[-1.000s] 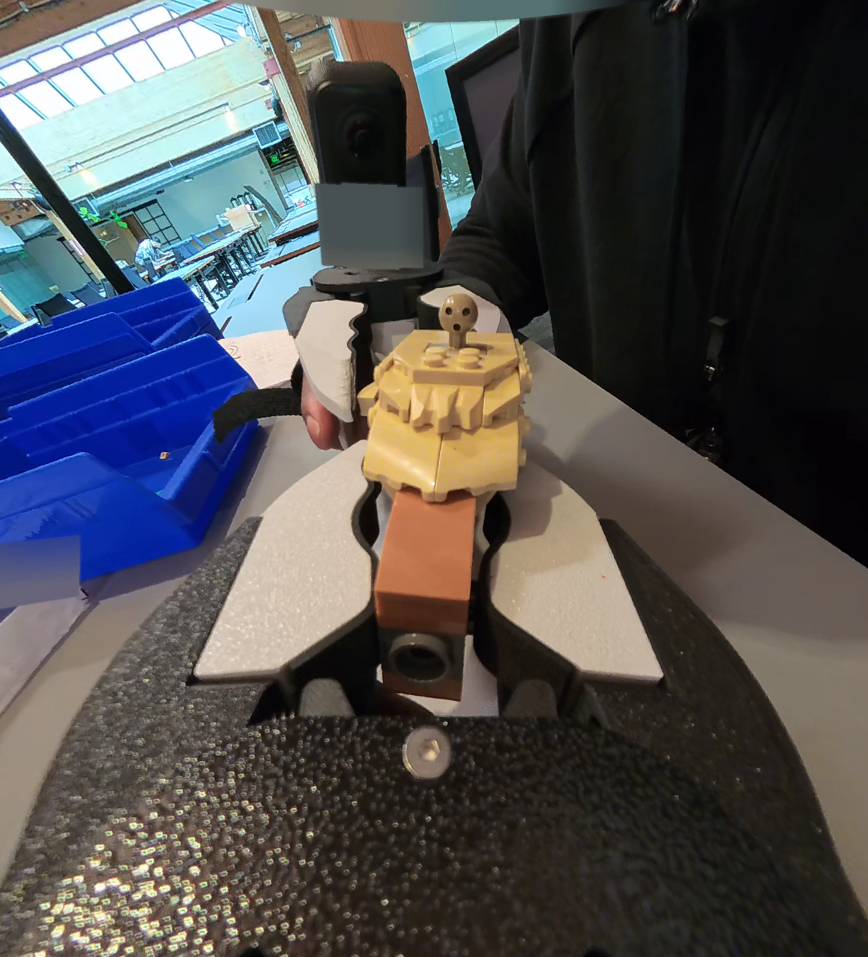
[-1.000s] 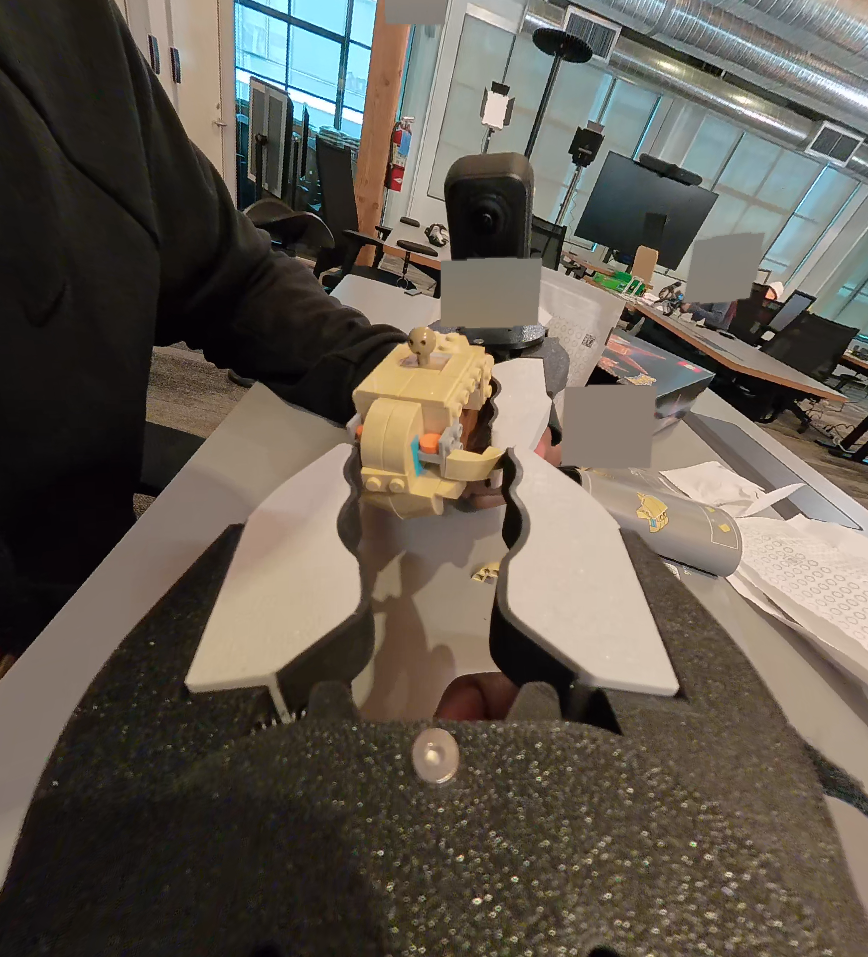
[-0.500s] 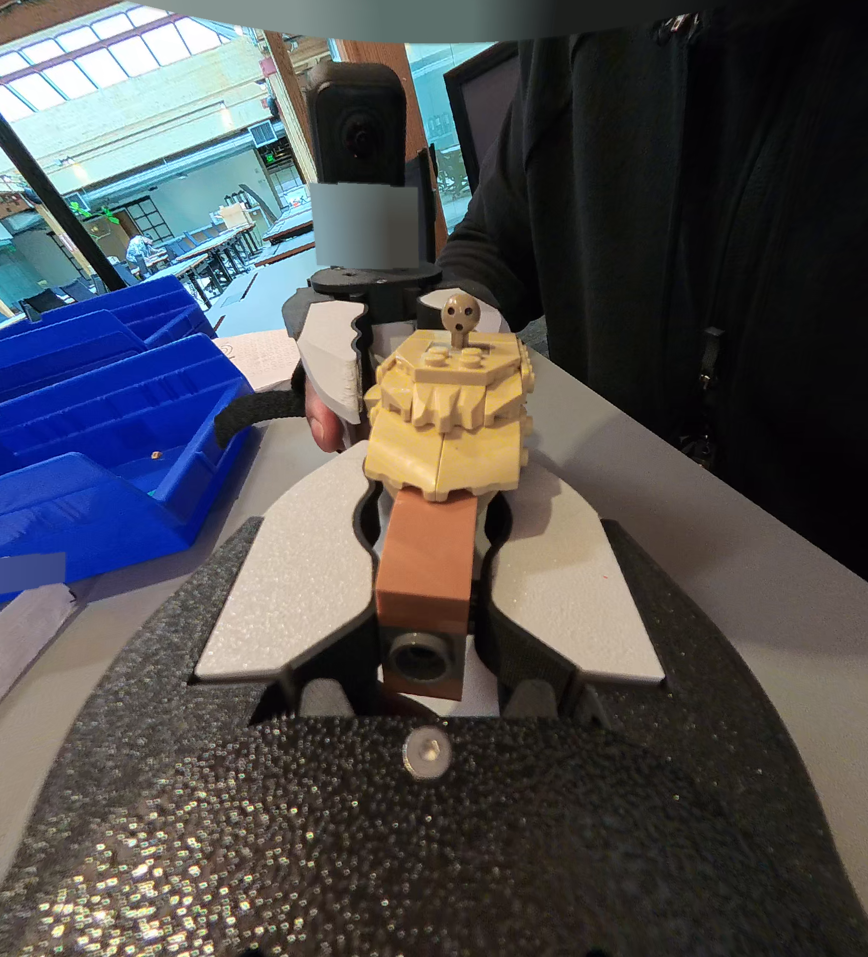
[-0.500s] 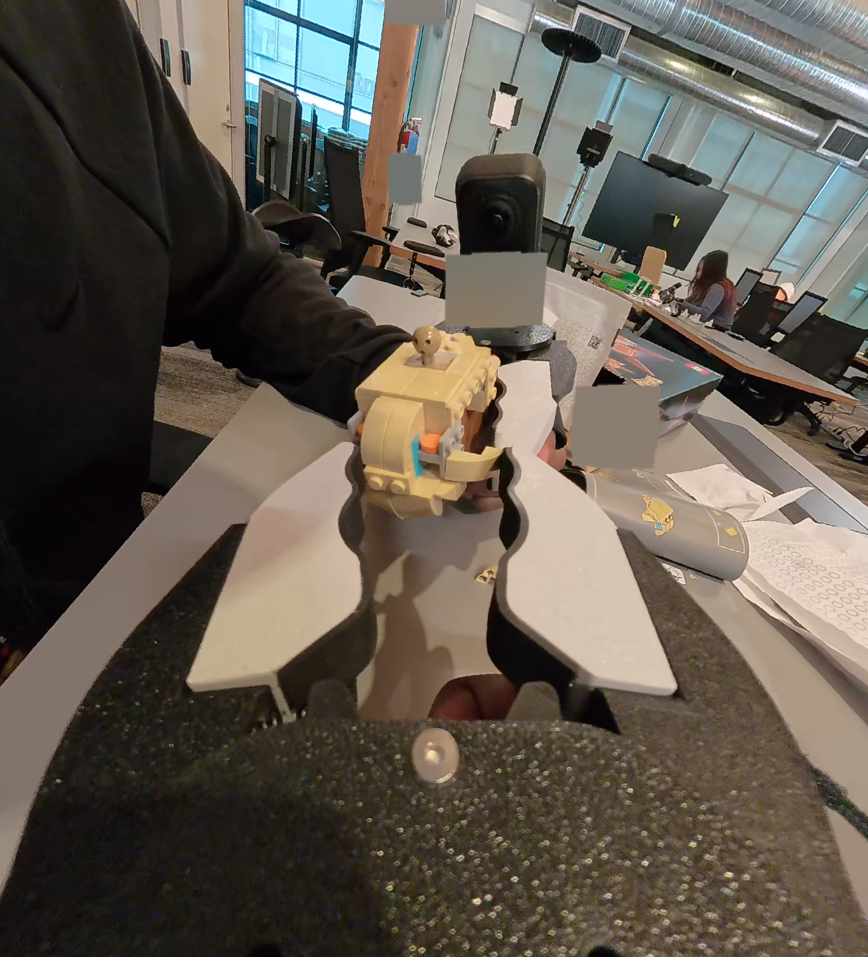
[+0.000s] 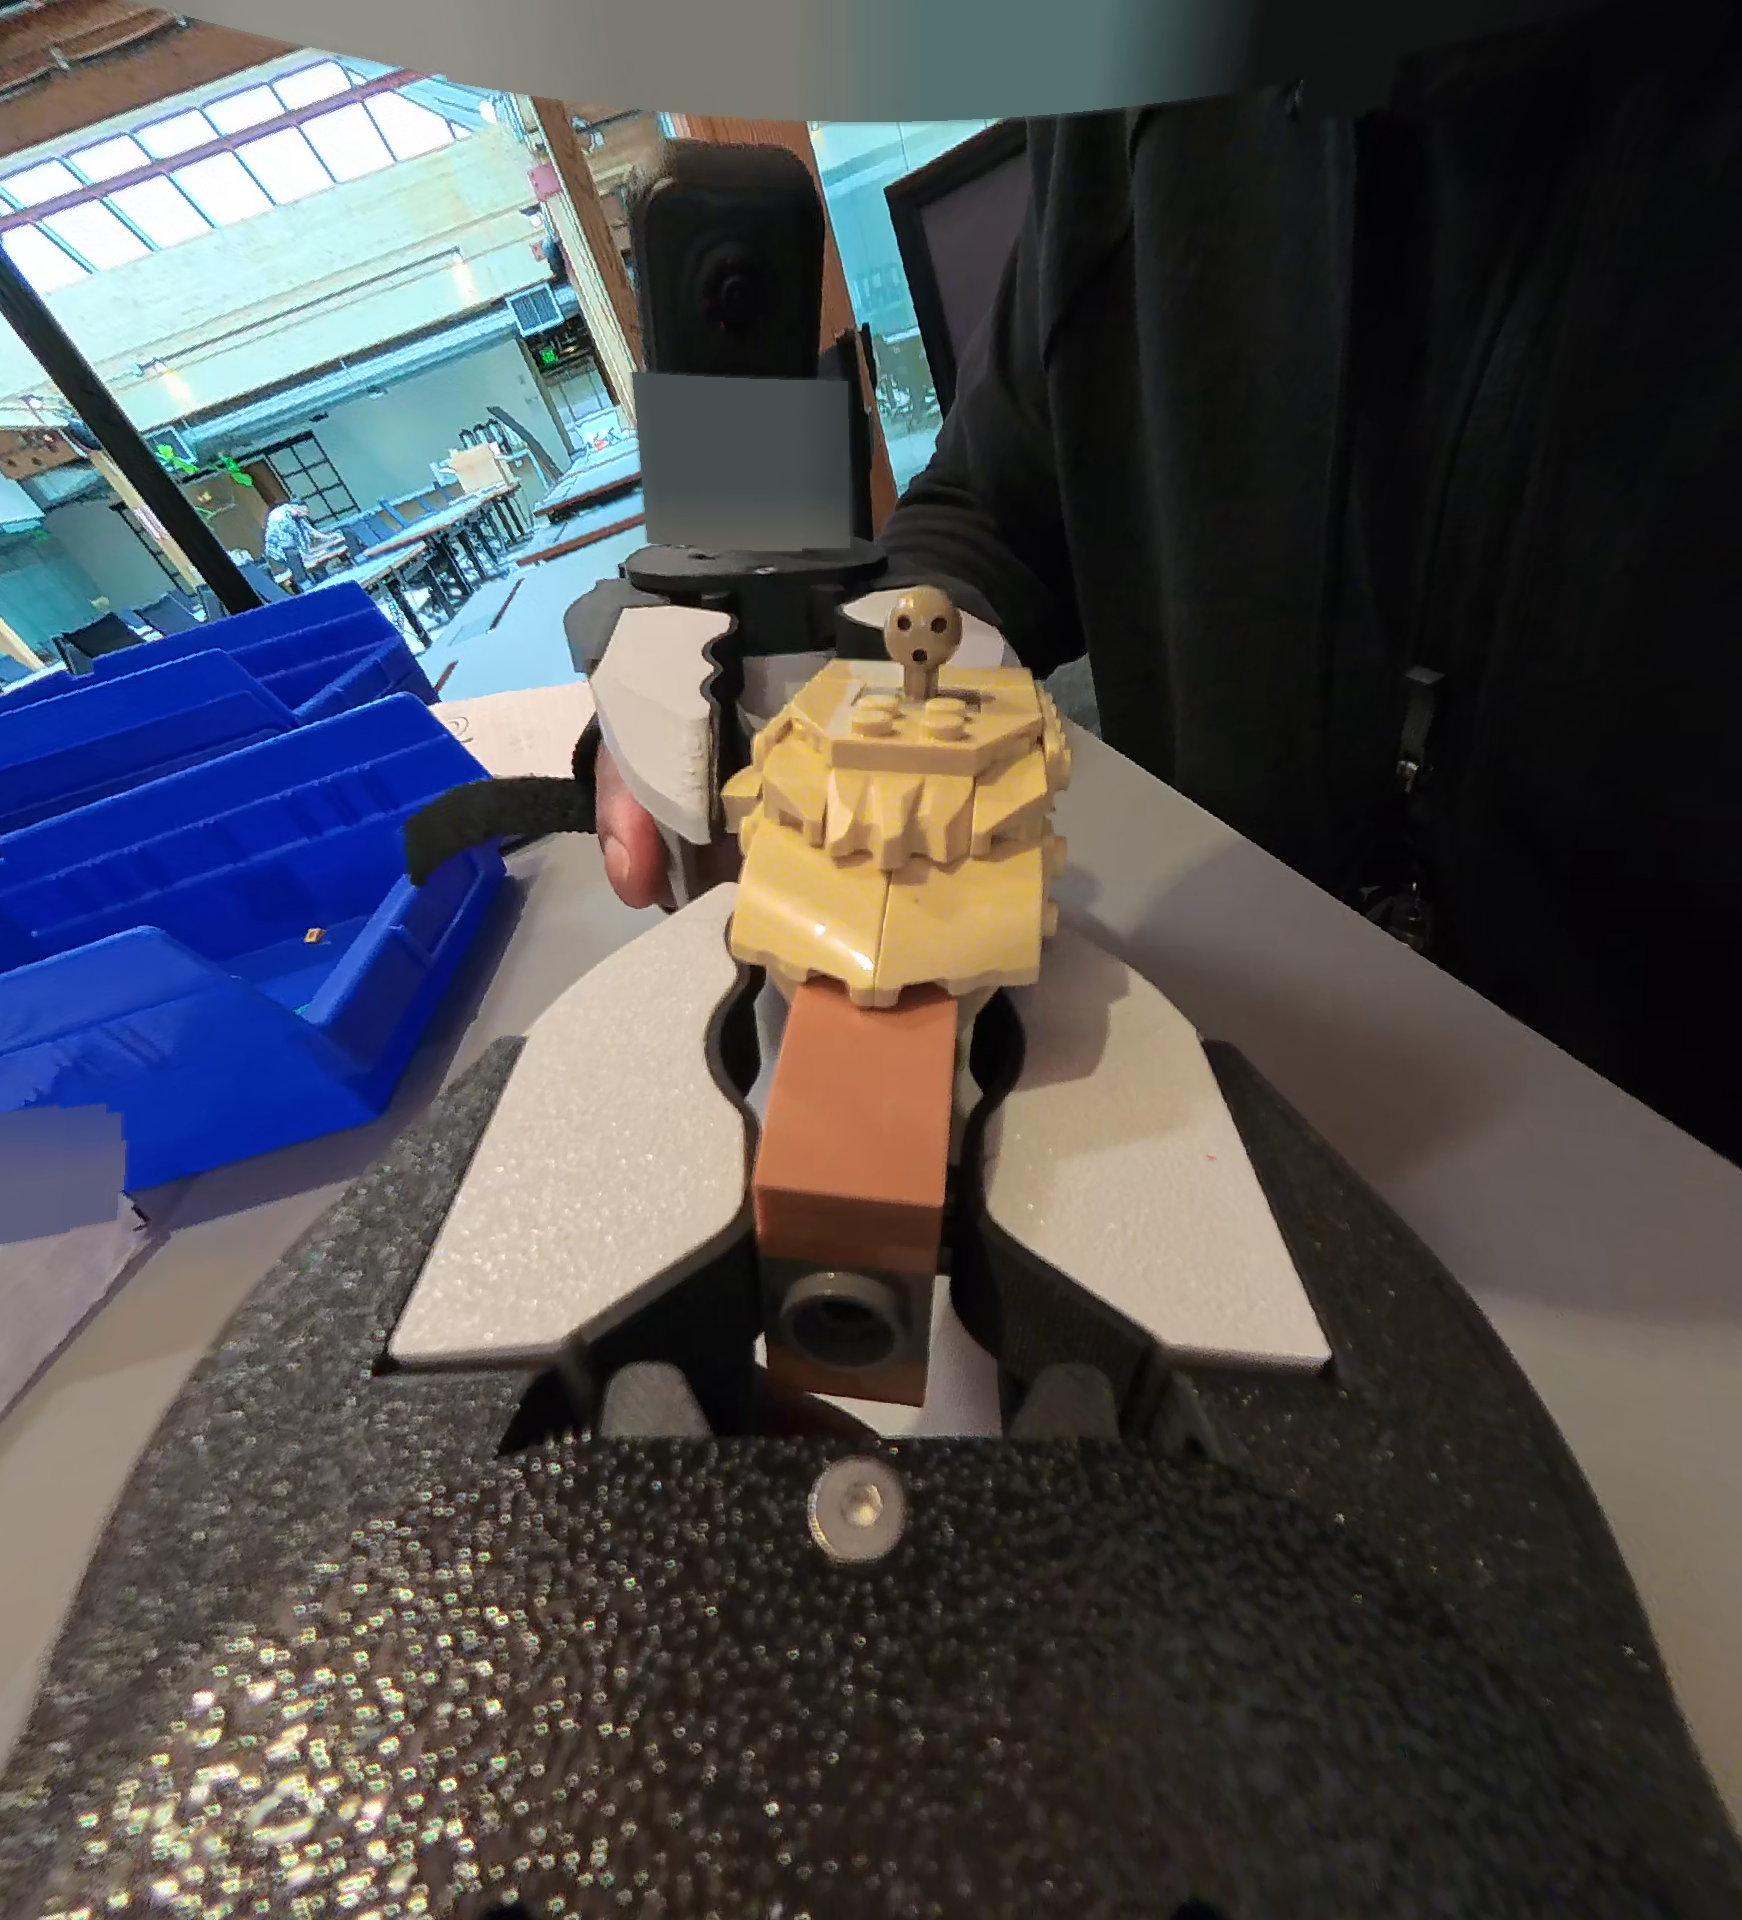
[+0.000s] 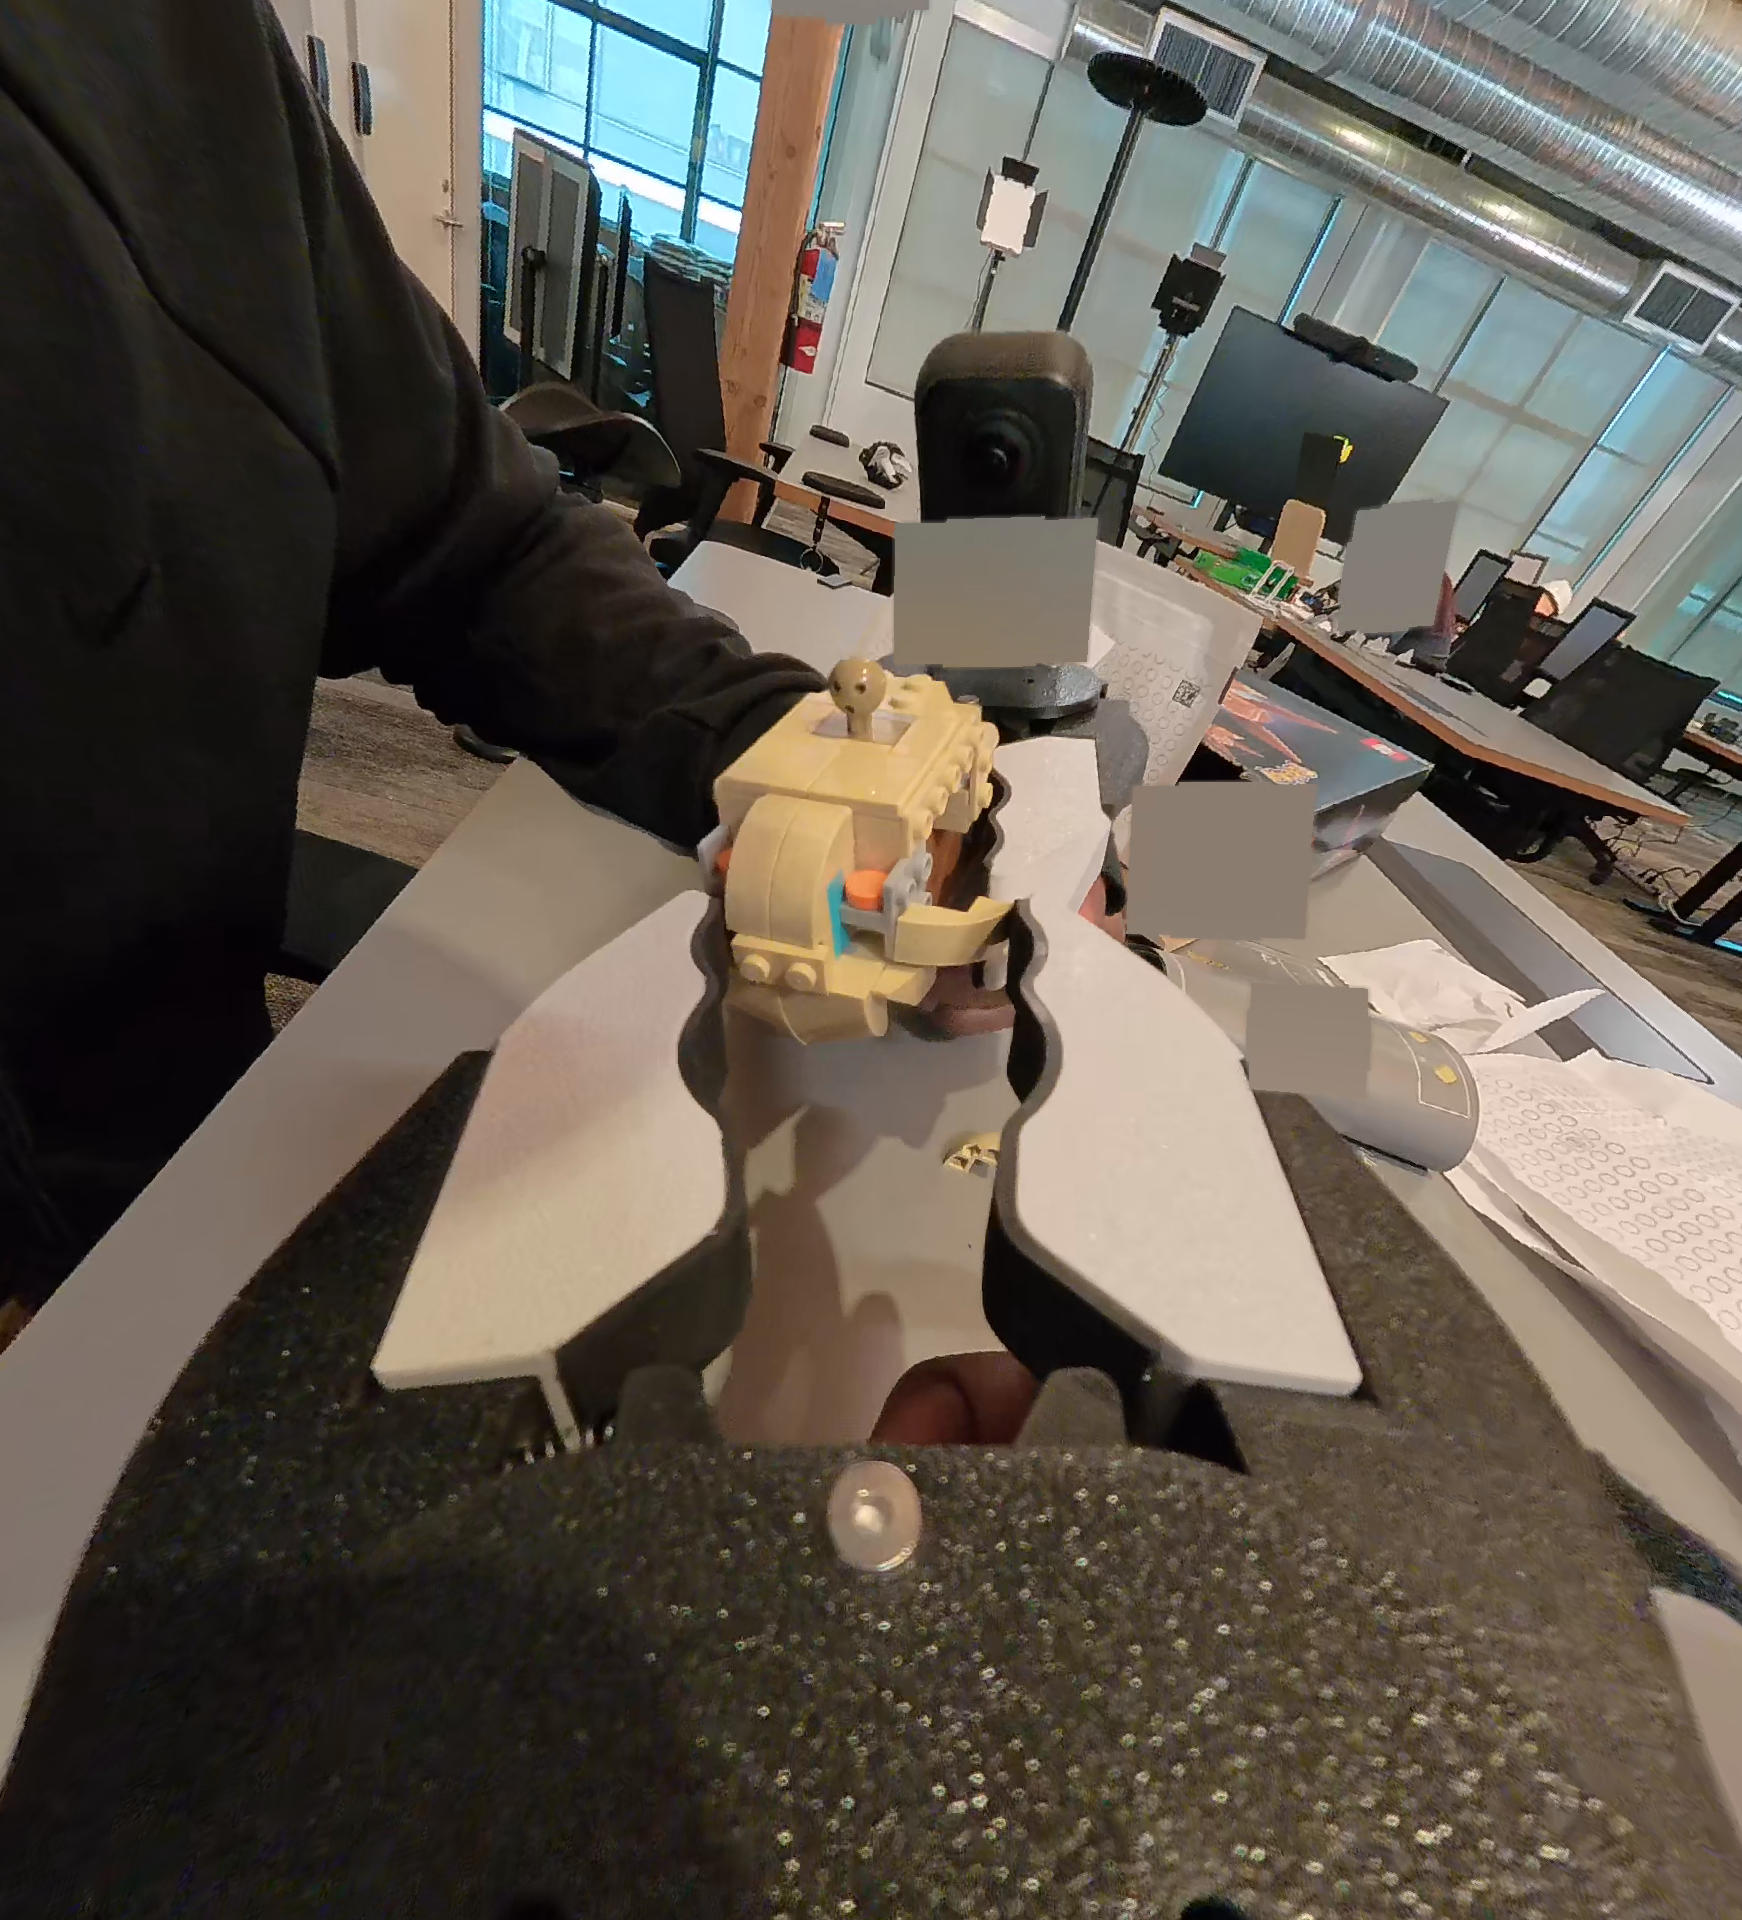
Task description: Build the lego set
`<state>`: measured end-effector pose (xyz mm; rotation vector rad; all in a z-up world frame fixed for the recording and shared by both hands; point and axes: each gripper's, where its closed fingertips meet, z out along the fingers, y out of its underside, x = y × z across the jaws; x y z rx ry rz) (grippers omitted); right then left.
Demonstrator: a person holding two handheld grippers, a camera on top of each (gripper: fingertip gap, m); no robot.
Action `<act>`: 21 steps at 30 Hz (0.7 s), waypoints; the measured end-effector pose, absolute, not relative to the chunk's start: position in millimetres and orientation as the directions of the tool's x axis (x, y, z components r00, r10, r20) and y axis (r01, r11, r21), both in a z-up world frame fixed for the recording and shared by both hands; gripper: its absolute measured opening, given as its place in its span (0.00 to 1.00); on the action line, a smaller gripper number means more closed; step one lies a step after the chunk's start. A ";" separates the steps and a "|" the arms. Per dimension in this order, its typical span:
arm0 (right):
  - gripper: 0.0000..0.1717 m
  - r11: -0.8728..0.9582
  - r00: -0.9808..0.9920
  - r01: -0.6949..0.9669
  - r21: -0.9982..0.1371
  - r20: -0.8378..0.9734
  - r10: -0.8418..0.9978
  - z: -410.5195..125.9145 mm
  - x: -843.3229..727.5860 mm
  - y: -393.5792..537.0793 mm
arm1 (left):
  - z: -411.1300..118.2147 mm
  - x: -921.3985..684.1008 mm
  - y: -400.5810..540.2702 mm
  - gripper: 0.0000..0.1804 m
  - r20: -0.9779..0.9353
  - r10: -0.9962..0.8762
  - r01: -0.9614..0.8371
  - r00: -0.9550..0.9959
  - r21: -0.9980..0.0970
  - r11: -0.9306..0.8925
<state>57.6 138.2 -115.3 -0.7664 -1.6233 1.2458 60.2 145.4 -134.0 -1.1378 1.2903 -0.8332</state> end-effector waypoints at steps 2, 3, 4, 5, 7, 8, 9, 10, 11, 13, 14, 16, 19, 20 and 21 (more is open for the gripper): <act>0.30 0.275 -0.371 -0.058 -0.960 0.276 0.887 -112.6 57.2 140.6 | -131.8 59.4 146.9 0.21 -0.277 -0.949 -0.103 0.151 -0.959 0.263; 0.30 0.263 -0.363 -0.059 -0.963 0.266 0.893 -110.9 56.9 142.5 | -130.3 58.7 148.4 0.21 -0.270 -0.949 -0.094 0.161 -0.962 0.257; 0.30 0.251 -0.353 -0.064 -0.966 0.257 0.900 -108.8 56.7 144.5 | -128.6 57.8 150.0 0.21 -0.263 -0.949 -0.084 0.172 -0.964 0.252; 0.30 0.241 -0.345 -0.070 -0.968 0.250 0.905 -106.7 56.7 146.3 | -127.1 57.0 151.5 0.20 -0.256 -0.949 -0.073 0.182 -0.966 0.247; 0.30 0.223 -0.325 -0.082 -0.971 0.237 0.915 -102.6 56.8 150.4 | -124.2 55.2 154.3 0.20 -0.241 -0.950 -0.053 0.200 -0.970 0.235; 0.31 0.213 -0.312 -0.091 -0.973 0.231 0.922 -99.9 57.0 153.0 | -122.2 53.9 155.9 0.20 -0.232 -0.950 -0.039 0.211 -0.973 0.229; 0.31 0.203 -0.300 -0.101 -0.974 0.224 0.927 -97.0 57.4 155.3 | -119.7 52.4 157.7 0.20 -0.220 -0.950 -0.021 0.222 -0.975 0.221; 0.31 0.195 -0.288 -0.108 -0.975 0.218 0.932 -94.5 57.7 157.7 | -117.2 50.8 159.4 0.20 -0.206 -0.950 -0.002 0.232 -0.977 0.212; 0.31 0.191 -0.273 -0.115 -0.975 0.216 0.937 -92.1 57.8 160.1 | -114.6 48.9 161.6 0.20 -0.193 -0.950 0.017 0.246 -0.979 0.204; 0.29 0.195 -0.230 -0.128 -0.972 0.221 0.948 -87.7 57.5 165.0 | -109.0 44.7 166.4 0.20 -0.164 -0.947 0.062 0.275 -0.980 0.187; 0.29 0.201 -0.208 -0.131 -0.971 0.225 0.952 -85.7 57.0 166.8 | -106.0 42.6 168.7 0.20 -0.144 -0.947 0.089 0.287 -0.980 0.176; 0.28 0.214 -0.178 -0.138 -0.967 0.236 0.955 -82.9 56.3 167.1 | -100.1 38.9 173.1 0.20 -0.105 -0.946 0.142 0.308 -0.978 0.155; 0.27 0.227 -0.137 -0.139 -0.964 0.246 0.960 -80.1 54.5 167.1 | -94.0 35.8 176.8 0.21 -0.054 -0.947 0.207 0.316 -0.970 0.124; 0.26 0.227 -0.121 -0.143 -0.963 0.245 0.962 -78.6 54.1 167.7 | -92.5 35.4 177.5 0.21 -0.041 -0.948 0.224 0.315 -0.968 0.116; 0.26 0.227 -0.105 -0.145 -0.963 0.243 0.964 -77.1 53.7 168.7 | -91.1 35.0 178.1 0.20 -0.027 -0.949 0.240 0.313 -0.965 0.106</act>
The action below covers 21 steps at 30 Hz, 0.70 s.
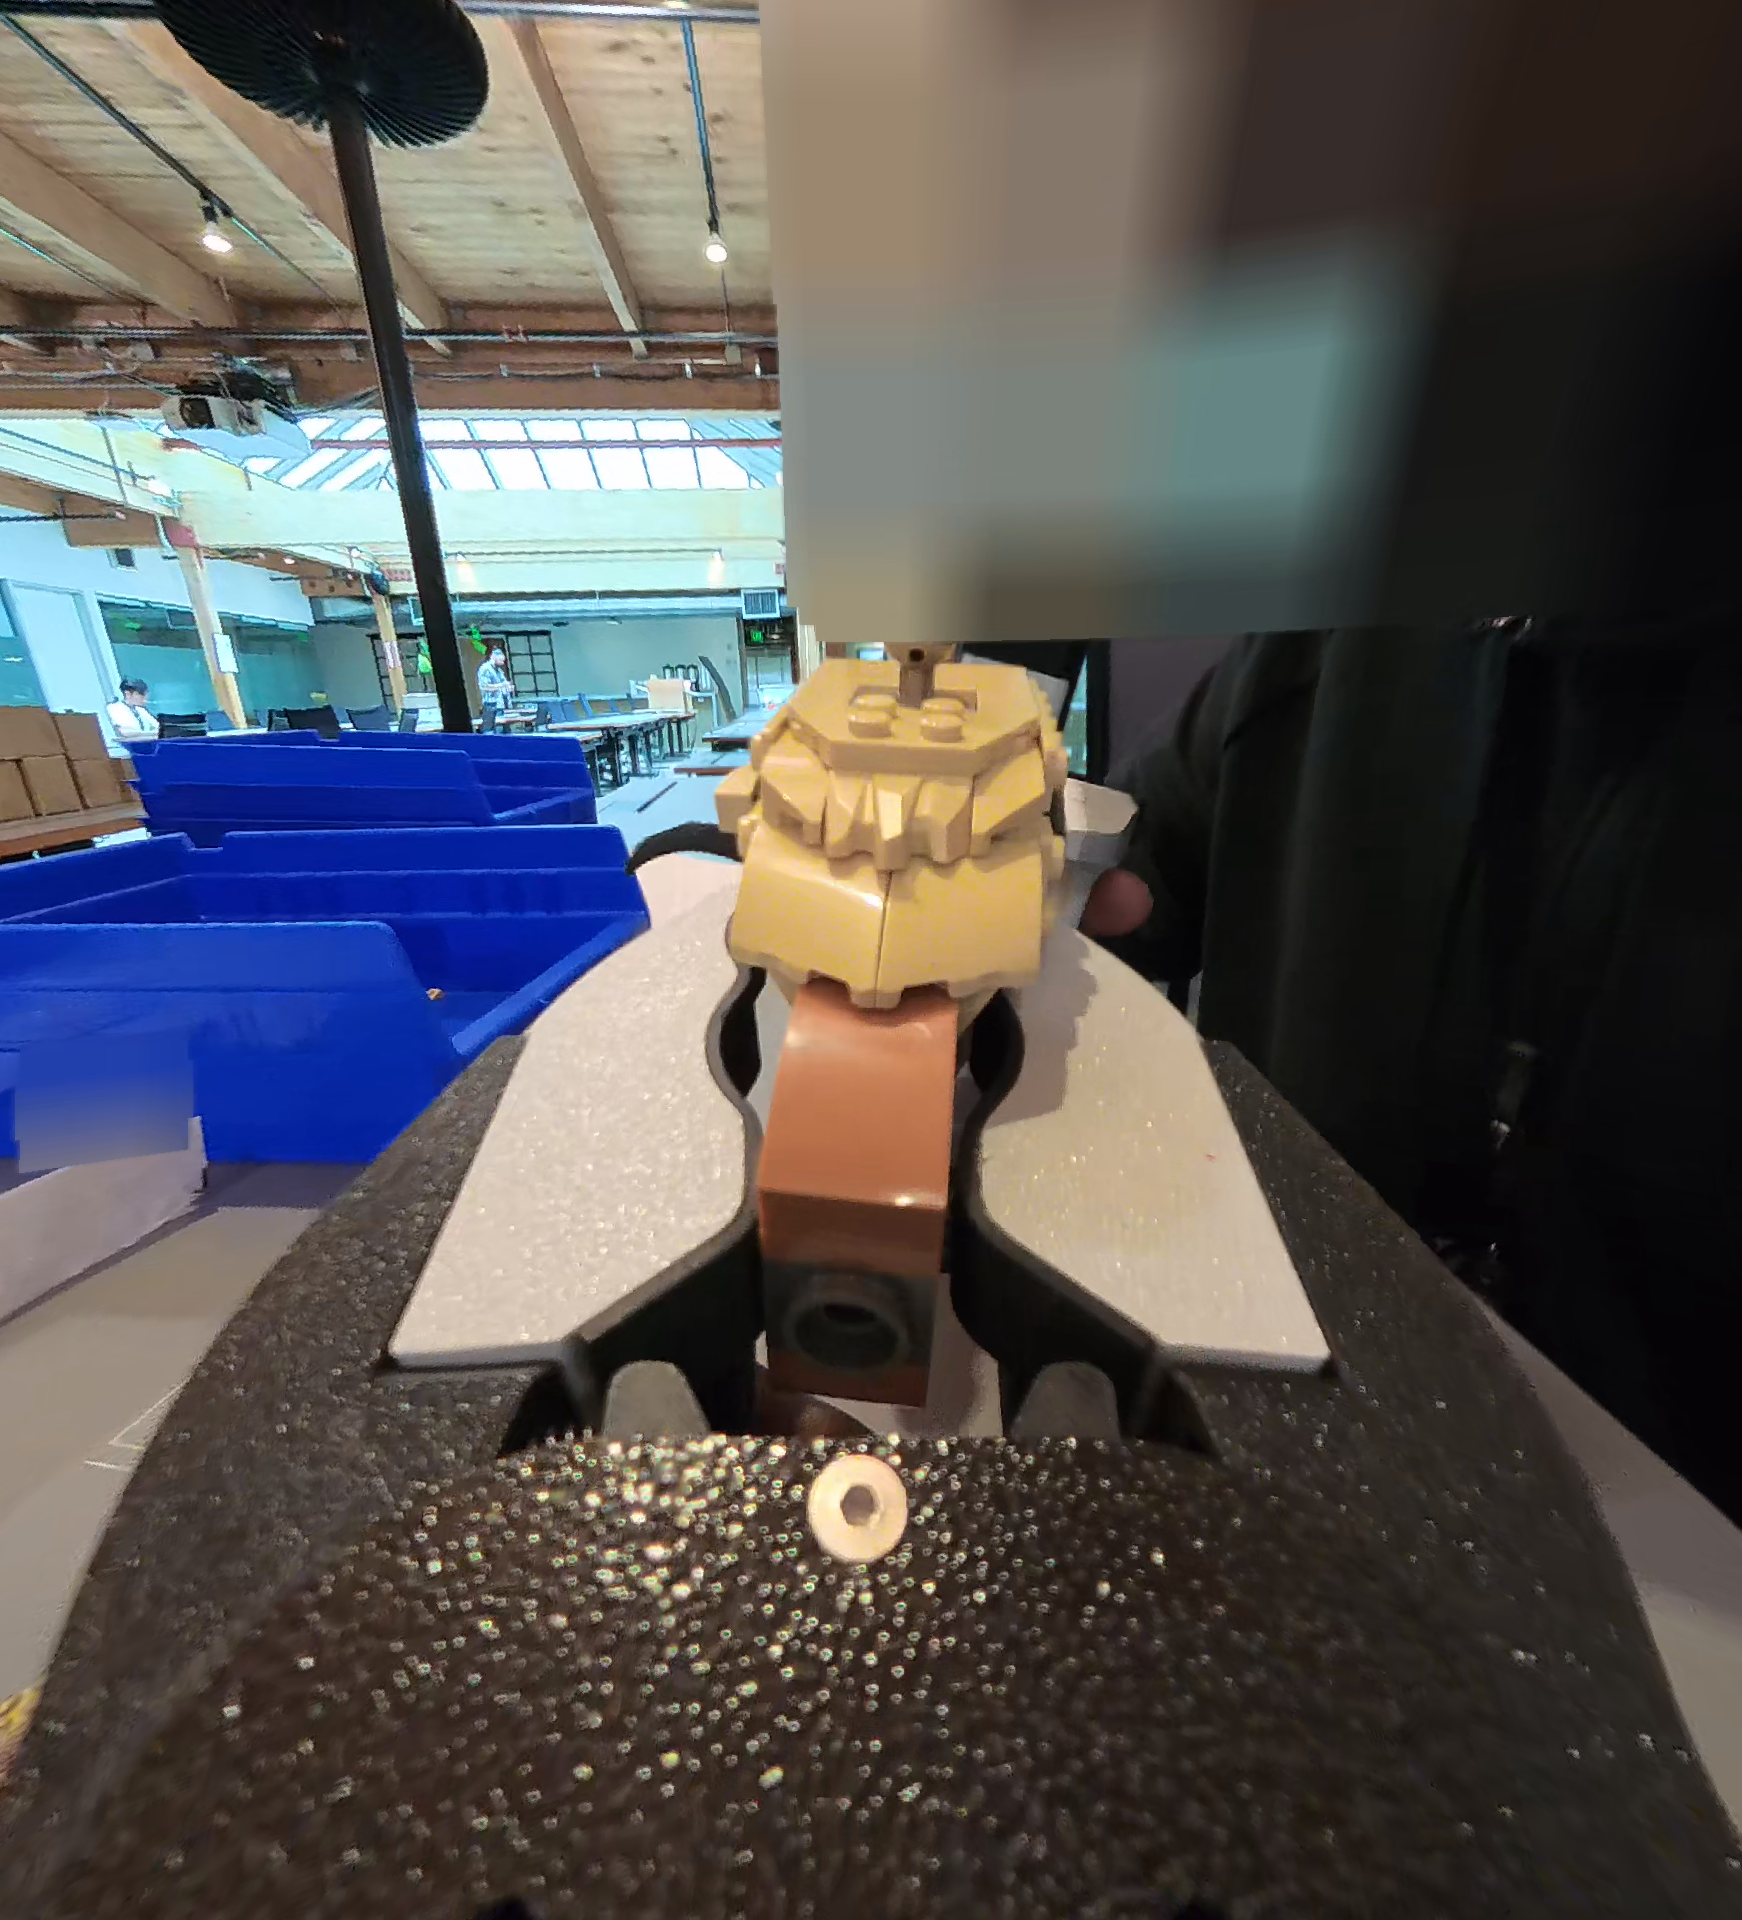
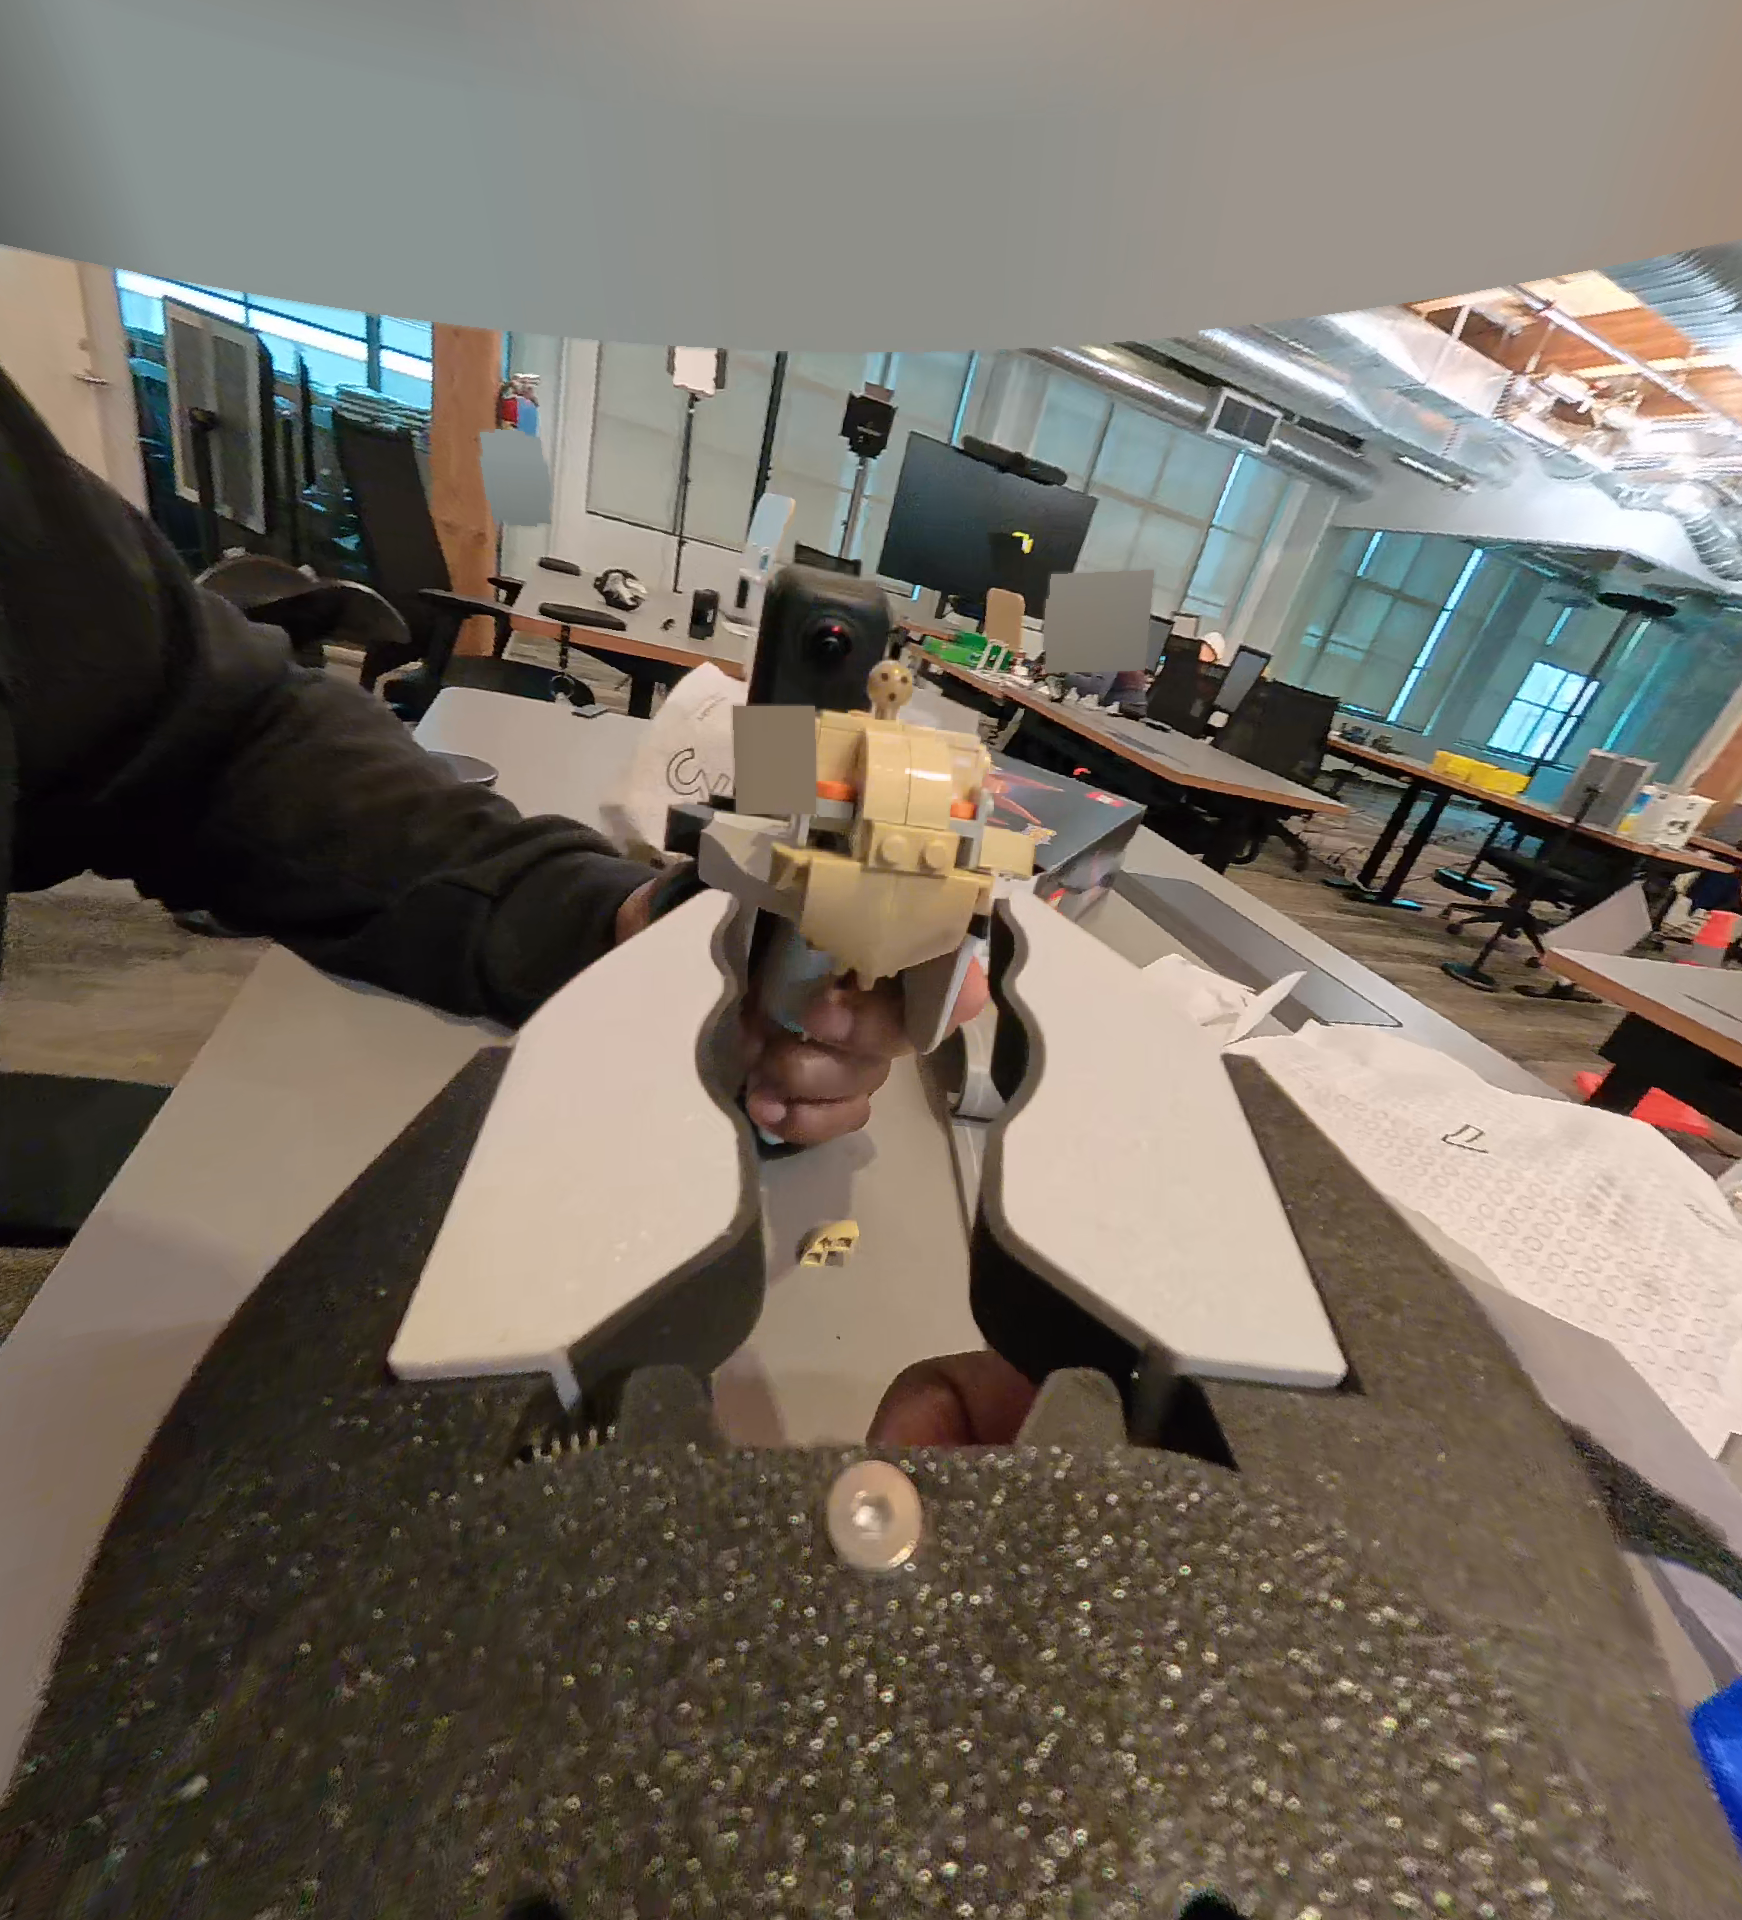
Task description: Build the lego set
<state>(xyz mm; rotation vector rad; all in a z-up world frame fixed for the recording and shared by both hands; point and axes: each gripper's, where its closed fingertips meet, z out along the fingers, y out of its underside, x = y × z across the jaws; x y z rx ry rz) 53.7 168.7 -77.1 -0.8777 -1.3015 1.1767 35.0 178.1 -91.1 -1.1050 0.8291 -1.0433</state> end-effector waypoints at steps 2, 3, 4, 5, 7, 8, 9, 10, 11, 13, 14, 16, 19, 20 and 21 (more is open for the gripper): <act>0.25 0.225 -0.078 -0.149 -0.963 0.239 0.968 -74.0 52.8 170.5 | -89.5 34.6 179.7 0.20 -0.004 -0.950 0.264 0.311 -0.960 0.090; 0.25 0.224 -0.070 -0.152 -0.963 0.237 0.969 -72.6 52.6 171.1 | -89.2 34.7 180.5 0.20 0.003 -0.951 0.269 0.311 -0.959 0.085; 0.25 0.224 -0.061 -0.154 -0.962 0.236 0.970 -71.4 52.4 171.9 | -88.8 35.0 181.1 0.20 0.011 -0.951 0.275 0.310 -0.958 0.078; 0.25 0.226 -0.050 -0.154 -0.962 0.236 0.970 -70.6 52.2 173.0 | -88.3 35.2 181.5 0.20 0.020 -0.951 0.283 0.307 -0.956 0.072; 0.25 0.228 -0.038 -0.156 -0.961 0.237 0.971 -69.0 52.3 174.6 | -88.0 36.0 182.6 0.20 0.034 -0.952 0.291 0.304 -0.955 0.059; 0.25 0.225 -0.033 -0.157 -0.962 0.233 0.972 -68.2 52.4 175.4 | -87.9 36.4 183.1 0.20 0.039 -0.952 0.293 0.304 -0.954 0.054; 0.24 0.221 -0.031 -0.158 -0.962 0.229 0.973 -67.7 52.4 176.2 | -88.1 36.8 183.7 0.20 0.043 -0.952 0.294 0.304 -0.955 0.051; 0.24 0.217 -0.030 -0.157 -0.964 0.224 0.974 -67.4 52.4 176.7 | -88.4 37.2 184.3 0.20 0.046 -0.951 0.292 0.305 -0.955 0.047; 0.24 0.213 -0.027 -0.156 -0.964 0.220 0.975 -67.1 52.4 177.5 | -88.7 37.7 184.6 0.20 0.048 -0.951 0.289 0.305 -0.956 0.045; 0.23 0.210 -0.027 -0.154 -0.966 0.216 0.976 -67.0 52.3 178.2 | -89.3 38.6 184.8 0.20 0.048 -0.952 0.284 0.304 -0.958 0.042; 0.23 0.206 -0.029 -0.156 -0.966 0.213 0.977 -66.8 52.5 178.4 | -89.7 39.0 184.6 0.20 0.049 -0.952 0.281 0.301 -0.959 0.040; 0.21 0.199 -0.041 -0.158 -0.967 0.208 0.977 -66.9 52.7 177.4 | -90.1 39.8 184.8 0.20 0.050 -0.953 0.277 0.299 -0.960 0.037; 0.21 0.193 -0.058 -0.153 -0.969 0.204 0.977 -68.4 52.1 175.5 | -91.4 41.9 183.9 0.20 0.045 -0.955 0.264 0.293 -0.964 0.036; 0.21 0.193 -0.064 -0.151 -0.970 0.204 0.977 -68.7 51.9 174.8 | -91.6 42.5 183.7 0.20 0.043 -0.956 0.261 0.292 -0.965 0.036; 0.20 0.194 -0.067 -0.151 -0.969 0.206 0.976 -69.0 52.0 174.1 | -91.8 42.7 183.8 0.20 0.044 -0.955 0.259 0.292 -0.965 0.035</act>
